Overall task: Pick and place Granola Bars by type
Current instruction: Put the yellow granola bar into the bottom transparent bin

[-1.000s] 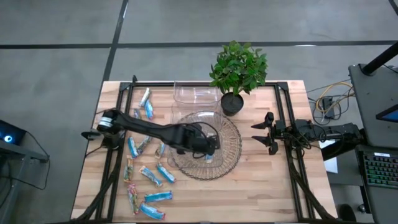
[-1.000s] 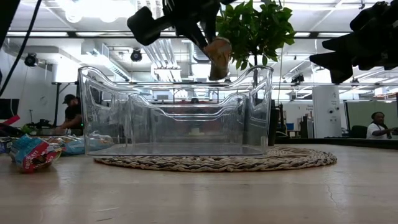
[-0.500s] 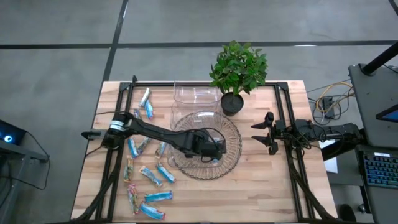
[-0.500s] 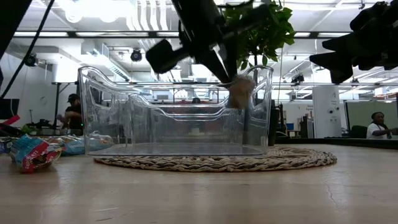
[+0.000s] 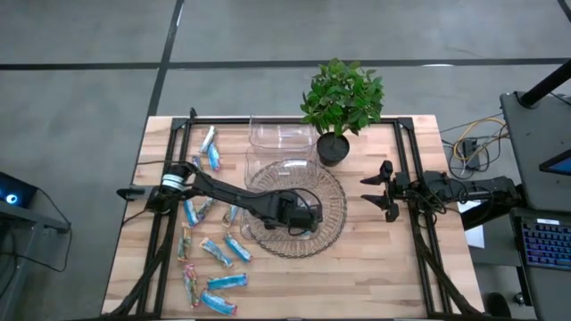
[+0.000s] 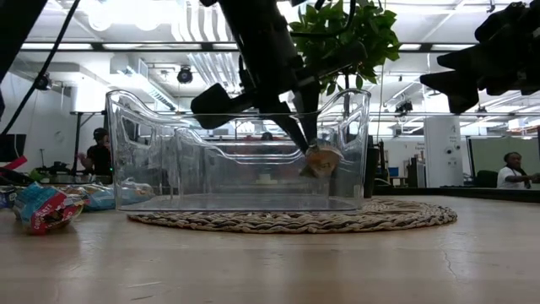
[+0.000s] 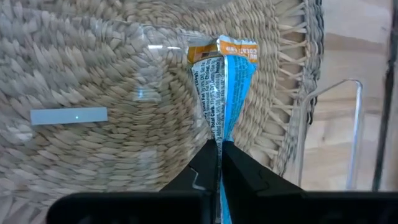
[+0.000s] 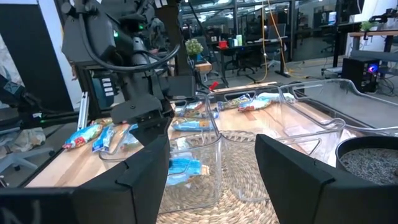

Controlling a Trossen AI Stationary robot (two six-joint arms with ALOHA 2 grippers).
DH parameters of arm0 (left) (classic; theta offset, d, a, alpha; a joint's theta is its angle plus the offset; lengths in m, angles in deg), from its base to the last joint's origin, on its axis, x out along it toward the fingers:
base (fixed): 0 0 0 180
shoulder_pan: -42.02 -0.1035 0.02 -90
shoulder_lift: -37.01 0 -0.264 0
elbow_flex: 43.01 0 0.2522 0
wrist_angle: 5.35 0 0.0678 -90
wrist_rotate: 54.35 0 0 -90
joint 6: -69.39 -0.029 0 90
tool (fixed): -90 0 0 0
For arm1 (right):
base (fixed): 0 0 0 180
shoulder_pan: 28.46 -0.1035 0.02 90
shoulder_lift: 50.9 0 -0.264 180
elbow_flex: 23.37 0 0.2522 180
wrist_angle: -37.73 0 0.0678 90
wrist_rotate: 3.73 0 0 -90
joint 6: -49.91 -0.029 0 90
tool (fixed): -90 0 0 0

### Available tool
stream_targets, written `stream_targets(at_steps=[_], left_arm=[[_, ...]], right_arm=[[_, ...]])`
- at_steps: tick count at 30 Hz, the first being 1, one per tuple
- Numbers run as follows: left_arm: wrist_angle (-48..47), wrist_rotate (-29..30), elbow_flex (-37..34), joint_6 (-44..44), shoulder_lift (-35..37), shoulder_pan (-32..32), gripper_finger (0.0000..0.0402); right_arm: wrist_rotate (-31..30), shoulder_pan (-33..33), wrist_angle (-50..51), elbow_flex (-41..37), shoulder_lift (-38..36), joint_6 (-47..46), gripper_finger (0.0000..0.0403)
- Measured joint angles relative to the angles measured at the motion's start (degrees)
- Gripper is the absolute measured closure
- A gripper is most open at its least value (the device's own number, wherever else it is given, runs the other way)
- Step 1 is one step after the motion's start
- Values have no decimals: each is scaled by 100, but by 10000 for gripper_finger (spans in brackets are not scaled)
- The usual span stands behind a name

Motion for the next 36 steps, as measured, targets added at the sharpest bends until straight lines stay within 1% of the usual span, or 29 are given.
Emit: stream_targets(at_steps=[3, 11, 16, 23, 26, 29, 36], left_arm=[[3, 66, -2, -10, 0, 0, 380], [102, 168, -2, -46, 23, -9, 292], [0, 236, -2, -23, 216, -24, 261], [-169, 617, -18, -524, 747, -81, 254], [-190, 850, -152, -786, 1090, -155, 254], [-209, 933, -364, -1074, 1401, -235, 254], [-197, 1087, -929, -2337, 2182, -410, 254]], right_arm=[[0, 0, -1, 0, 0, 0, 174], [0, 1, -2, 0, 0, 0, 177], [0, 0, -2, 0, 2, 0, 174], [2, 0, -1, 0, 1, 0, 176], [2, 0, 0, 0, -2, 0, 174], [0, 0, 0, 0, 0, 0, 174], [0, 0, 0, 0, 0, 0, 176]])
